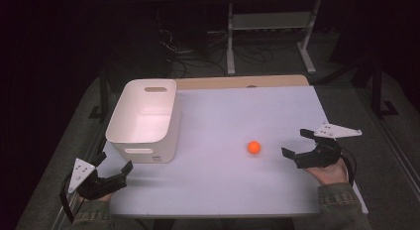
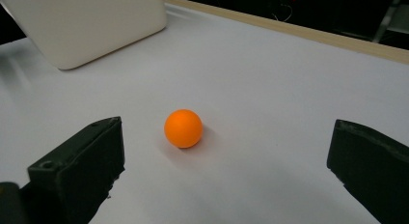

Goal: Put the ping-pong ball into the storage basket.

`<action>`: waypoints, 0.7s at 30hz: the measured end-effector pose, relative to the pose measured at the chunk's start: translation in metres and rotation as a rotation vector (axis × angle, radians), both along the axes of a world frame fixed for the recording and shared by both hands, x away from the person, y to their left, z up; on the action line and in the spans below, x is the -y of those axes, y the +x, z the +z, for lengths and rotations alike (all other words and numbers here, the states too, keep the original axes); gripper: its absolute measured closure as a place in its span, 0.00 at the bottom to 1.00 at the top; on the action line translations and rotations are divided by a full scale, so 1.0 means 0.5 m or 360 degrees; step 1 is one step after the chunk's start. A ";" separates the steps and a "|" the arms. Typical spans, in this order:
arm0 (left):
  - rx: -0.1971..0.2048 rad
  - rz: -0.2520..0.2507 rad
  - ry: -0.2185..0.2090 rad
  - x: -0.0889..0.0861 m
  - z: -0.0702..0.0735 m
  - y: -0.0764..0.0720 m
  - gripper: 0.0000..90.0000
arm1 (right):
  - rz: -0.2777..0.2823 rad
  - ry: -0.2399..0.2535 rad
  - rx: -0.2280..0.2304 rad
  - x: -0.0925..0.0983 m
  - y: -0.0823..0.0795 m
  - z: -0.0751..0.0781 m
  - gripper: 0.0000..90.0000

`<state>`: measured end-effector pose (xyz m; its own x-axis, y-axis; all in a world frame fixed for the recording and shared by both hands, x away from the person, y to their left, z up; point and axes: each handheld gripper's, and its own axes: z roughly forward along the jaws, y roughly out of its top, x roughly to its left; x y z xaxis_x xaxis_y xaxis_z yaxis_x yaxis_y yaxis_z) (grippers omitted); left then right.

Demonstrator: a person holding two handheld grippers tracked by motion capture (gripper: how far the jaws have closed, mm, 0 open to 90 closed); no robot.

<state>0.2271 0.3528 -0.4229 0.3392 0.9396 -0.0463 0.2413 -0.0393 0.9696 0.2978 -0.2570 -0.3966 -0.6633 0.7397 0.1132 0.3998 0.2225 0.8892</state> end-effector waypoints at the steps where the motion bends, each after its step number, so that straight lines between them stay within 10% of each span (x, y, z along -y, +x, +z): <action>1: -0.0001 -0.0001 -0.0003 0.000 0.000 0.000 0.00 | 0.0000 0.0000 0.0001 0.000 0.000 0.000 0.00; 21: -0.0007 0.0000 -0.0006 -0.001 -0.002 -0.001 0.00 | 0.0026 -0.0037 -0.0048 -0.013 0.006 -0.001 0.00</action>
